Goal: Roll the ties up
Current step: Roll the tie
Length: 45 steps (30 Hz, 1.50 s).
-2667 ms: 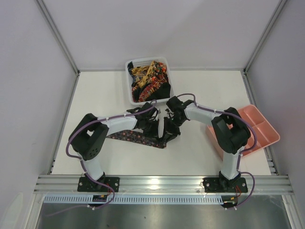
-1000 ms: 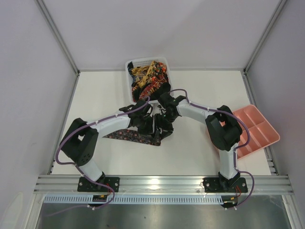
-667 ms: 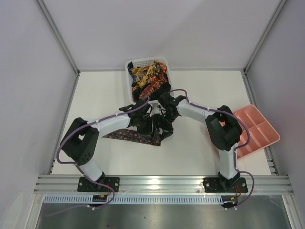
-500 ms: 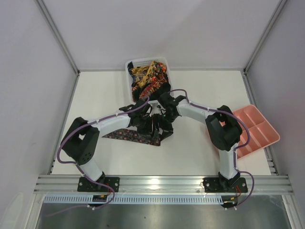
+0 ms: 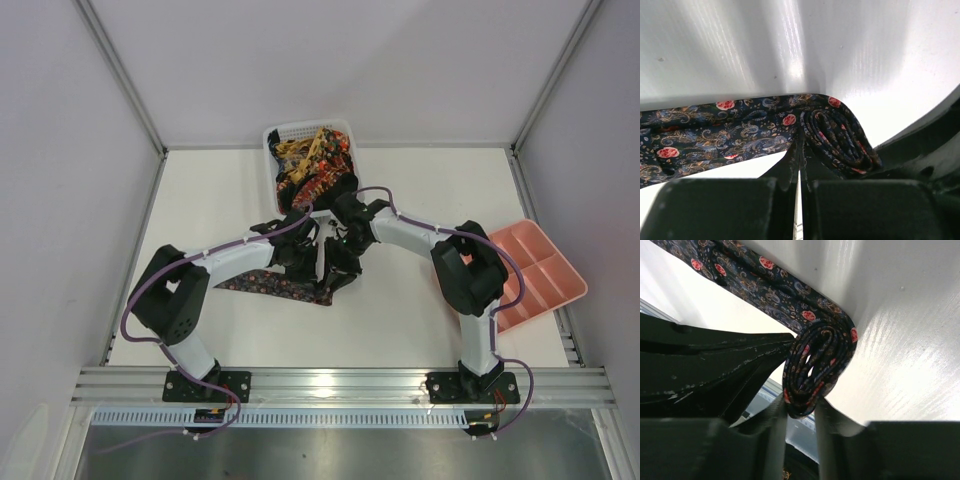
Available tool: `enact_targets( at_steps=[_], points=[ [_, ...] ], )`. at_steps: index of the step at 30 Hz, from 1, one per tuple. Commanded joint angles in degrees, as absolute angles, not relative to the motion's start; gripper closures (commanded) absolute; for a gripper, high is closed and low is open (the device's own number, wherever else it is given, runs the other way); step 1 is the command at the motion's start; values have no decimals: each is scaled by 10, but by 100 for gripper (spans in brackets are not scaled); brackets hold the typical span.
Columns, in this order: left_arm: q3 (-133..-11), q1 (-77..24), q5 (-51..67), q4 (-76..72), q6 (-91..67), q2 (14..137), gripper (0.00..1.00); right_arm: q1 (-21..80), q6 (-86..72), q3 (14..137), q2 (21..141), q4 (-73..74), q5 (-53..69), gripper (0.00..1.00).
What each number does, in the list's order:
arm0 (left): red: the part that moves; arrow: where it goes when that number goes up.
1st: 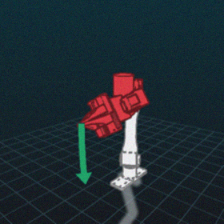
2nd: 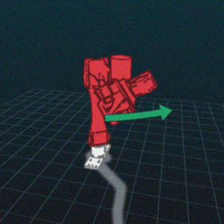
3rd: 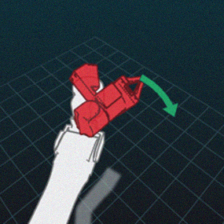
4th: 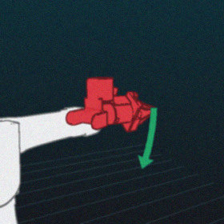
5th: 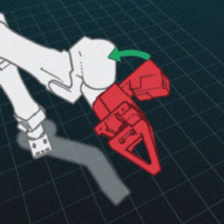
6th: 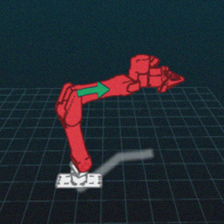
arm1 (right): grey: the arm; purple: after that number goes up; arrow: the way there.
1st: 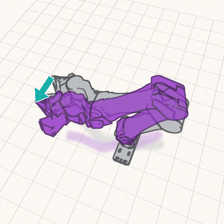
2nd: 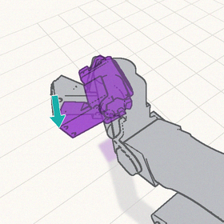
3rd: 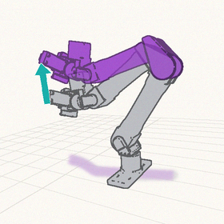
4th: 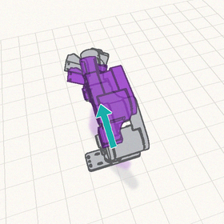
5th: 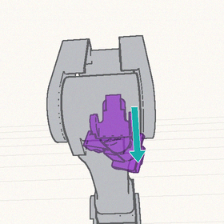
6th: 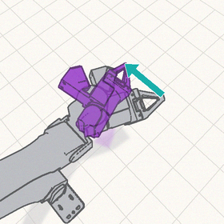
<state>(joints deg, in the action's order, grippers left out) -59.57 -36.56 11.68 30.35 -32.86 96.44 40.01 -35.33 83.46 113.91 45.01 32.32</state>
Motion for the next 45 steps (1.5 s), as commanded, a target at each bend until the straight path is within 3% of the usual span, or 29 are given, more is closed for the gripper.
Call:
enact_targets(
  at_steps=[1, 3, 8, 10, 20, 23, 28, 29, 32, 36, 45],
  points=[
    [-610, -361, 106, 304, -316, 969, 99, 403, -381, 871, 1161, 445, 320, 72],
    [-610, -361, 101, 304, -316, 969, 100, 405, -387, 879, 1167, 455, 302, 75],
    [-610, -358, 65, 315, -310, 954, 99, 415, -406, 914, 1192, 495, 236, 97],
    [-610, -354, 62, 318, -307, 951, 99, 416, -408, 918, 1194, 497, 229, 100],
    [-587, -340, 52, 311, -303, 937, 99, 439, -420, 963, 1241, 526, 189, 100],
    [-581, -338, 55, 306, -305, 940, 99, 439, -429, 976, 1252, 525, 182, 96],
    [-577, -333, 48, 311, -304, 926, 99, 439, -423, 1012, 1278, 528, 192, 80],
    [-577, -331, 48, 314, -304, 924, 99, 439, -422, 1014, 1280, 527, 195, 70],
    [-573, -323, 46, 318, -303, 913, 99, 439, -416, 1006, 1274, 517, 197, 57],
    [-571, -315, 43, 330, -304, 899, 99, 436, -415, 972, 1252, 482, 214, 52],
    [-577, -301, 43, 358, -307, 865, 99, 430, -413, 905, 1206, 381, 266, 51]
  ],
)
